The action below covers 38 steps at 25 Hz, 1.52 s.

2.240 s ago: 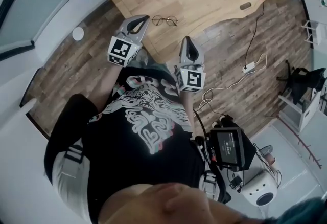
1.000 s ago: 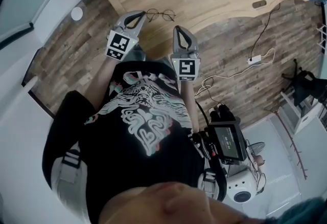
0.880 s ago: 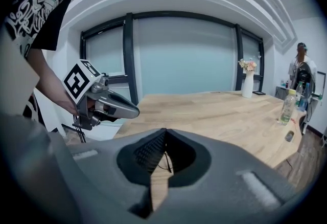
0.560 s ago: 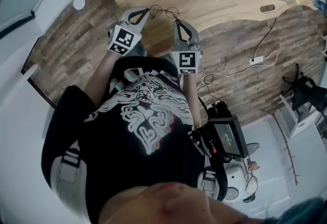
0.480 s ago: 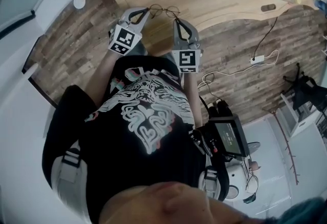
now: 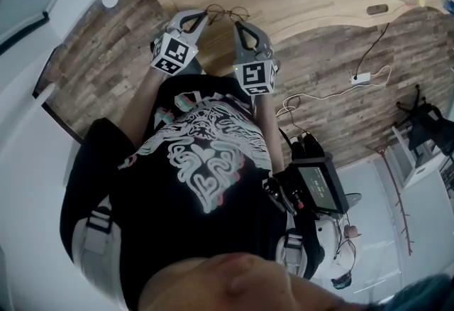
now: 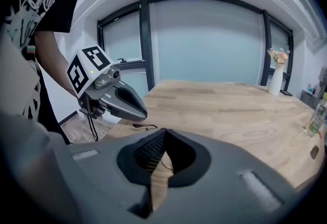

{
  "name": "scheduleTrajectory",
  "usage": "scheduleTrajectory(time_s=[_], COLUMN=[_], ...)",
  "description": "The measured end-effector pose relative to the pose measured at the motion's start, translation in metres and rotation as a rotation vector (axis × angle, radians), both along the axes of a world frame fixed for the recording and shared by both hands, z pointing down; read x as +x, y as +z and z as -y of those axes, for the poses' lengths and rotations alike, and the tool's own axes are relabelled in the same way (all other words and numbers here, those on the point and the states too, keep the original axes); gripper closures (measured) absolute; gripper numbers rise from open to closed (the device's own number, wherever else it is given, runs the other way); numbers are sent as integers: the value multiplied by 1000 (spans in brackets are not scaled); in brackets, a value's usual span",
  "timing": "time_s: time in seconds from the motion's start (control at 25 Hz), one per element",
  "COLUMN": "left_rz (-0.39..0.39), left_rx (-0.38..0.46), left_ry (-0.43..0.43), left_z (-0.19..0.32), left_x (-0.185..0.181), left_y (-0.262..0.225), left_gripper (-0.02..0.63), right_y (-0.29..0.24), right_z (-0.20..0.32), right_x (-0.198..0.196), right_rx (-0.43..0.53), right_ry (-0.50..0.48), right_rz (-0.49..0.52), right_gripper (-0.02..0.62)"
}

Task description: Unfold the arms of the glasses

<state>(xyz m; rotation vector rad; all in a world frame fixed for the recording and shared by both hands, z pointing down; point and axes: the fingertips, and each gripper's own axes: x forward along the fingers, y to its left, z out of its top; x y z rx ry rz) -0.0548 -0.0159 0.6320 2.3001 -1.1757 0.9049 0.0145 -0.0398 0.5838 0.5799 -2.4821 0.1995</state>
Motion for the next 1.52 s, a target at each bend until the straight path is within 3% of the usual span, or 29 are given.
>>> scheduleTrajectory(time_s=[0.2, 0.44, 0.52, 0.6, 1.04, 1.28, 1.52], left_rz=[-28, -10, -1, 13, 19, 22, 35], left_rx=[-48, -61, -70, -72, -33, -35, 18], left_ry=[34, 62, 76, 93, 187, 185, 196], left_z=[6, -3, -5, -7, -15, -11, -8], left_x=[2, 2, 2, 3, 11, 10, 9], left_y=[15, 17, 18, 18, 12, 13, 2], left_gripper=[617, 617, 617, 617, 614, 614, 614], right_y=[17, 25, 26, 28, 29, 35, 37], right_z=[15, 12, 10, 9, 1, -2, -10], right_x=[-7, -11, -15, -18, -41, -48, -55], right_rx=[-15, -30, -33, -31, 46, 88, 119], right_ry=[-35, -89, -117, -148, -300, -395, -444], right_rz=[-38, -61, -76, -99, -153, -210, -252], right_gripper=[595, 594, 549, 548, 546, 546, 545])
